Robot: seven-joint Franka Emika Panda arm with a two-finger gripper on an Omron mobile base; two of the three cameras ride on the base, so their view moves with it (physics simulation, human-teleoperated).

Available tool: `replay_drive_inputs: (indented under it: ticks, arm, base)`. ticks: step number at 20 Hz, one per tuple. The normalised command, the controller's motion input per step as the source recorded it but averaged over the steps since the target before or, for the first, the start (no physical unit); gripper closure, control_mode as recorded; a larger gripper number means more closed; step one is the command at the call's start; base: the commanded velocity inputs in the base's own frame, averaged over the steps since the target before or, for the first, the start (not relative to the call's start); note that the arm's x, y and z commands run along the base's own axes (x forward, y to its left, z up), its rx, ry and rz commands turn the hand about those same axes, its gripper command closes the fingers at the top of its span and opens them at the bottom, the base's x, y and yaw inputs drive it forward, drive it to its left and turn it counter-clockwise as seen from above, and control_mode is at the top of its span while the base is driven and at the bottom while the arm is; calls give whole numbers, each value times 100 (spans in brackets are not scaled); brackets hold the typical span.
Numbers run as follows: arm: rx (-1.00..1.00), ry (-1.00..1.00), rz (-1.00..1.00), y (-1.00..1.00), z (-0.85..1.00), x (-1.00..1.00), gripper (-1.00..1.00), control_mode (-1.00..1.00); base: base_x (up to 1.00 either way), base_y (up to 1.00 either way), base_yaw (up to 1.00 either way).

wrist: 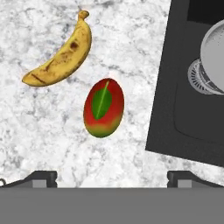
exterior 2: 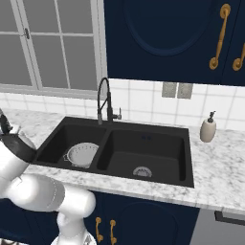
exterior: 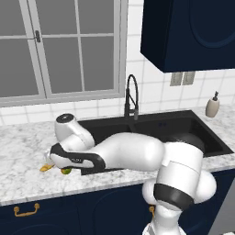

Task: Put the colander in the sink, put the mango, banana in the colander, and turn on the sink faucet and pour water over the colander.

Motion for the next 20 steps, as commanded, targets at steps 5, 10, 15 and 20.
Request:
replay_drive_inputs:
  ticks: [5, 10, 15, 20]
  arm:
    - [-6, 0, -3, 6, -47, 36, -100, -100]
    - [-2, 0, -2, 7, -44, 36, -100, -100]
    - [0, 0, -1, 17, -27, 20, -100, -100]
    - [0, 0, 0, 7, -32, 2, -100, -100]
  base:
    - [0, 0, 0]
    - [0, 0, 0]
    - [0, 0, 0]
    - [0, 0, 0]
